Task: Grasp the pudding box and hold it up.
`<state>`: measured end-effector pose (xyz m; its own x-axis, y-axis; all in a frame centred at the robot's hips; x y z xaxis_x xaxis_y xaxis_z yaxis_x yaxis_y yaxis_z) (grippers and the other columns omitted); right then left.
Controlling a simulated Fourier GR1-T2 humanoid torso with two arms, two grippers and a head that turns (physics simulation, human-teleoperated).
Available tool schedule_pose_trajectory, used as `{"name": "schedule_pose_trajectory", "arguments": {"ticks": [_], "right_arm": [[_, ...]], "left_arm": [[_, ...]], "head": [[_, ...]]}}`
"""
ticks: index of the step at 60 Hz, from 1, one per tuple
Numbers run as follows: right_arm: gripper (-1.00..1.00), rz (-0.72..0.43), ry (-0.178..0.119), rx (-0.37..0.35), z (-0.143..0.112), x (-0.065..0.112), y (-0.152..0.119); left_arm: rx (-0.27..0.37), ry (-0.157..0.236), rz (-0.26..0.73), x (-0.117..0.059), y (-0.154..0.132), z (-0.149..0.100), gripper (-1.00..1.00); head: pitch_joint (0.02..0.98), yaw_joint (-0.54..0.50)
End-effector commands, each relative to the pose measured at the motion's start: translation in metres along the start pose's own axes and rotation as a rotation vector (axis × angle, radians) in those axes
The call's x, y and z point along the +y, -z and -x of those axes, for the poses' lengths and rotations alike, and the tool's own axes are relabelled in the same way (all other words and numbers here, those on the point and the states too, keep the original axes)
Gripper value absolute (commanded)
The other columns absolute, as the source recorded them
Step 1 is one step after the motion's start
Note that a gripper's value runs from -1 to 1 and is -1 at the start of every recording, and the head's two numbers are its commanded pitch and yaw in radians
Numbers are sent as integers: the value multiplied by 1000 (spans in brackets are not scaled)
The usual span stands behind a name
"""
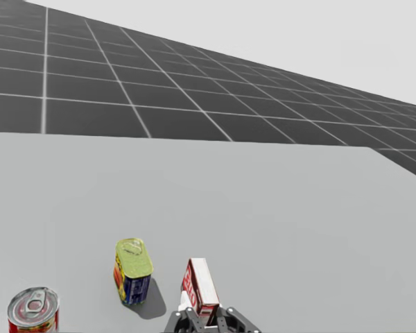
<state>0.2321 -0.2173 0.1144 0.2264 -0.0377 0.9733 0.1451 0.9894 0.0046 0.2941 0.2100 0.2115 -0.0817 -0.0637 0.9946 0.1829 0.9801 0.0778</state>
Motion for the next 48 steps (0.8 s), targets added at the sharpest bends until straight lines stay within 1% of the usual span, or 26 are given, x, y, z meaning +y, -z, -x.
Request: {"name": "schedule_pose_trajectory", "arguments": {"ticks": [1, 8, 11, 13, 17, 18, 21, 23, 26, 27, 28, 30, 34, 38, 42, 43, 45, 48], "right_arm": [[1000, 73, 16, 23, 7, -5, 0], [1000, 75, 12, 18, 7, -4, 0], [1000, 77, 8, 0, 6, -4, -1], [1000, 78, 2, -19, 5, -4, -2], [1000, 87, -21, -75, 2, -4, -3], [1000, 91, -34, -99, -1, -3, -4], [1000, 87, -39, -112, -4, -3, -6], [1000, 85, -53, -139, -9, -2, -8], [1000, 86, -67, -169, -16, -1, -10], [1000, 85, -68, -175, -18, -1, -10], [1000, 84, -68, -180, -20, -1, -11], [1000, 81, -73, -204, -29, -1, -14], [1000, 84, -82, -239, -40, -2, -18], [1000, 91, -83, -286, -54, -3, -23], [1000, 96, -84, -317, -64, -4, -26], [1000, 99, -81, -339, -71, -4, -29], [1000, 102, -83, -356, -77, -4, -31], [1000, 108, -93, -400, -89, -5, -36]], "left_arm": [[0, 0, -1, 0, 0, 0, -1000], [0, 0, -1, 0, 0, 0, -1000], [0, 0, -1, 0, 0, 0, -1000], [0, 0, -1, 0, 0, 0, -1000], [0, 0, -1, 0, 0, 0, -1000], [0, 0, -1, 0, 0, 0, -1000], [0, 0, -1, 0, 0, 0, -1000], [0, 0, -1, 0, 0, 0, -1000], [0, 0, -1, 0, 0, 0, -1000], [0, 0, -1, 0, 0, 0, -1000], [8, 12, 9, 1, 0, -1, -1000], [7, 11, 8, -3, 0, 4, -1000], [7, 11, 8, -3, 0, 4, -1000], [5, 10, 6, -3, 0, 4, -1000], [5, 11, 6, -3, 0, 4, -1000], [5, 10, 6, -3, 0, 4, -1000], [5, 10, 6, -3, 0, 4, -1000], [5, 10, 7, -4, 0, 4, -1000]], "head": [[480, -471], [463, -475], [462, -476], [462, -476], [462, -476], [463, -477], [463, -477], [464, -479], [465, -480], [465, -480], [465, -481], [467, -482], [467, -483], [468, -484], [469, -483], [468, -483], [468, -483], [467, -484]]}}
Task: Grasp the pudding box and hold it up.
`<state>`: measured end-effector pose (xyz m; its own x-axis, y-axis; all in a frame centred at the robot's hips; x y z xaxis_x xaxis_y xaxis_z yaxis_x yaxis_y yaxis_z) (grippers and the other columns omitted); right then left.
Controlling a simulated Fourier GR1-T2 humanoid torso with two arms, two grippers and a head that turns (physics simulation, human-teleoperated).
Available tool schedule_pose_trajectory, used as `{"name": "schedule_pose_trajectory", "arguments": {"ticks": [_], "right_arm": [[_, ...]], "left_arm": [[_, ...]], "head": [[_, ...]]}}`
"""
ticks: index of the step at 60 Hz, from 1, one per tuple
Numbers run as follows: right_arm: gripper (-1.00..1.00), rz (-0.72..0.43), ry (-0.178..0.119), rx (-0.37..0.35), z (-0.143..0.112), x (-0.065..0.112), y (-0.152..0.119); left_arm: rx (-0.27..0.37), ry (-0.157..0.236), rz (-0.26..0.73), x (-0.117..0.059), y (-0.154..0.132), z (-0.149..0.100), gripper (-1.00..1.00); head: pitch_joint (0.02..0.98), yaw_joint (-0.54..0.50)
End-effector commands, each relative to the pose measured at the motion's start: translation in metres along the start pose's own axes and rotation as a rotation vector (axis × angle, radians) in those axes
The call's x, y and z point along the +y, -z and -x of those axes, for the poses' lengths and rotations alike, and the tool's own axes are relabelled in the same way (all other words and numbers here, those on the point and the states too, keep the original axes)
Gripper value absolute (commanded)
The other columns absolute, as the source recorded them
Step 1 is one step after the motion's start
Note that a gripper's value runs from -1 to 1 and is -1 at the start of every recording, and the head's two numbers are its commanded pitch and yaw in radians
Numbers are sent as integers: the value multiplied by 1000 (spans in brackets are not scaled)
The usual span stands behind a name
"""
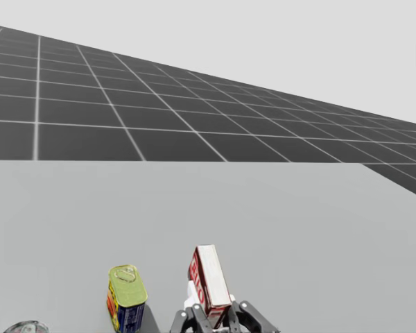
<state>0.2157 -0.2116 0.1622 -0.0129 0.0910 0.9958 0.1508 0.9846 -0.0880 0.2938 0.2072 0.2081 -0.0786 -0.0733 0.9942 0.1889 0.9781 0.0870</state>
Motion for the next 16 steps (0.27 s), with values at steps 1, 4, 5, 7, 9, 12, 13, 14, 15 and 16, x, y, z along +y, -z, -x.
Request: {"name": "schedule_pose_trajectory", "arguments": {"ticks": [1, 4, 5, 7, 9, 12, 13, 14, 15, 16], "right_arm": [[1000, 98, -15, -147, -49, -13, 4], [1000, 102, -23, -180, -61, -14, 3], [1000, 104, -27, -204, -69, -16, 3], [1000, 105, -30, -222, -75, -16, 3], [1000, 108, -32, -256, -86, -18, 2], [1000, 111, -29, -282, -94, -18, 2], [1000, 112, -29, -300, -100, -18, 2], [1000, 113, -33, -320, -105, -18, 2], [1000, 114, -32, -328, -107, -18, 2], [1000, 114, -32, -335, -110, -18, 2]], "left_arm": [[0, 1, 1, 0, 0, 1, -1000], [0, 2, 1, 0, 0, 1, -1000], [0, 1, 1, 0, 0, 1, -1000], [0, 1, 0, 0, 0, 1, -1000], [-1, 0, -1, 0, 0, 1, -1000], [-1, 0, -2, 1, 0, 1, -1000], [-2, 0, -2, 1, 0, 1, -1000], [-2, -1, -2, 1, 0, 0, -1000], [-2, -1, -2, 1, 0, 0, -1000], [-2, -1, -2, 1, 0, 0, -1000]], "head": [[466, -484], [464, -485], [463, -485], [462, -485], [462, -486], [462, -485], [462, -485], [462, -485], [462, -485], [462, -485]]}}
